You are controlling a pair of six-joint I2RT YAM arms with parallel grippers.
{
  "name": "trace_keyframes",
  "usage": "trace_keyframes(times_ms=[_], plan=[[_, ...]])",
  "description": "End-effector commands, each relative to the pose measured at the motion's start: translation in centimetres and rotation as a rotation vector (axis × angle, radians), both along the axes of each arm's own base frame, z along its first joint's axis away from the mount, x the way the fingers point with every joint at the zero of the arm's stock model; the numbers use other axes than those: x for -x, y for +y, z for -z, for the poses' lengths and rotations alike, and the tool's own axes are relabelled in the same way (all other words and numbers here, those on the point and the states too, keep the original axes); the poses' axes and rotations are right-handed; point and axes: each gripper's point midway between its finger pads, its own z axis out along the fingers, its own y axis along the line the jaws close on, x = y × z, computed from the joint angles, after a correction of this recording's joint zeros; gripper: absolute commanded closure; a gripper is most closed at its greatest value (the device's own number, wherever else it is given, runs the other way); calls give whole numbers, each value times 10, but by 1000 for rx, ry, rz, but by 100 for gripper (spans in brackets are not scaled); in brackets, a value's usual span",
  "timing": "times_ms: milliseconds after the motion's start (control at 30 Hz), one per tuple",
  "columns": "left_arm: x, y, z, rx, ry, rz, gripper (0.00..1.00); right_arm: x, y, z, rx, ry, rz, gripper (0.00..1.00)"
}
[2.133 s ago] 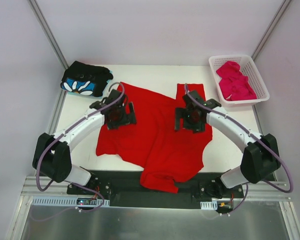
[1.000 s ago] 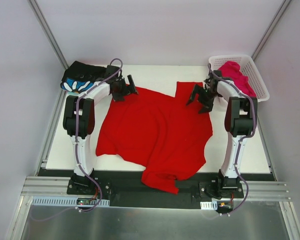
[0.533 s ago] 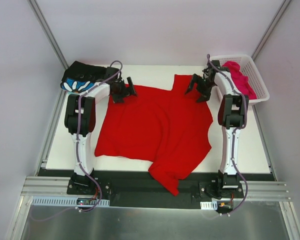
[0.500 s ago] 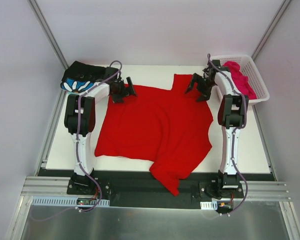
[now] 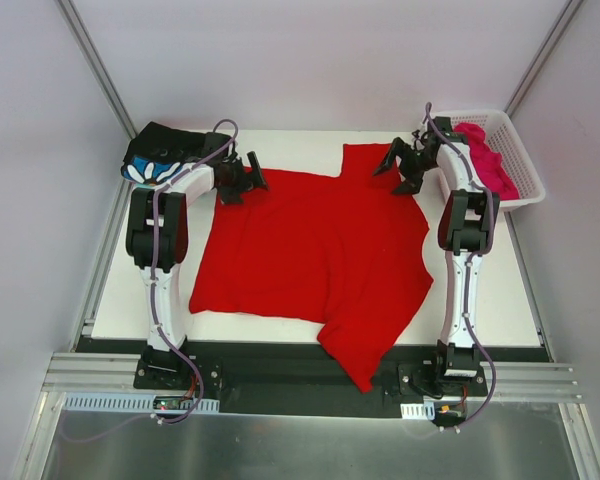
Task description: Fold and stack the t-shirts
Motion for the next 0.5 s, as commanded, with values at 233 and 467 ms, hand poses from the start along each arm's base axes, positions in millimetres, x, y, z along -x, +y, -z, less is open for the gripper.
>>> trace_keyframes(times_ms=[233,467], plan=[[-4,1,-38,0,-84,29,1,-11,-22,-104,41,-224,49,4],[3,-1,-61,16,-121,49,1,50,14,-136,278,-240,-90,4]])
